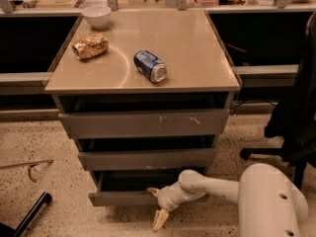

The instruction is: Close bottom drawer

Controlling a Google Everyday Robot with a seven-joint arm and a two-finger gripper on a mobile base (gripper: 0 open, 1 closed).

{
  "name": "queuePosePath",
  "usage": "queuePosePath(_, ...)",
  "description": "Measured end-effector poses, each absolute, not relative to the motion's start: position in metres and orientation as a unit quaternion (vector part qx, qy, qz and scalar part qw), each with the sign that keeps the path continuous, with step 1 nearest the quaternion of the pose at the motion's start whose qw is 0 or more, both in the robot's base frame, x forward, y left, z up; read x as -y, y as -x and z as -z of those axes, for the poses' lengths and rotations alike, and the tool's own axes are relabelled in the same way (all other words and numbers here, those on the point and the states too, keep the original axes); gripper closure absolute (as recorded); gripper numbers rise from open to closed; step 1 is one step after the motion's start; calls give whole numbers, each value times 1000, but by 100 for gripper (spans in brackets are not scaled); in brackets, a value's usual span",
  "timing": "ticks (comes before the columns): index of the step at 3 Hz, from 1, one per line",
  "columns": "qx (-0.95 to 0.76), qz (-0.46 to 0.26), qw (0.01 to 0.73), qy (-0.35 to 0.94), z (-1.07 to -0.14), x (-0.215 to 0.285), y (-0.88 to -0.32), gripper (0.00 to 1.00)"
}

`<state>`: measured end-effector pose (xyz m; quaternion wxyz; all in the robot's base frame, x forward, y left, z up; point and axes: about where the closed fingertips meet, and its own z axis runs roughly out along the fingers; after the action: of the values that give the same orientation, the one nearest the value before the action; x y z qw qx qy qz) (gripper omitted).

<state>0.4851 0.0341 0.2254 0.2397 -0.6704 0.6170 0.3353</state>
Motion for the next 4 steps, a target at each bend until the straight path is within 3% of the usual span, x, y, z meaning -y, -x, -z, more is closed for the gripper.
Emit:
queuePosePath(2,-613,-301,274,678,-228,-44,-484,0)
queuePosePath(4,-608,-336,261,670,-179,-64,-489,0)
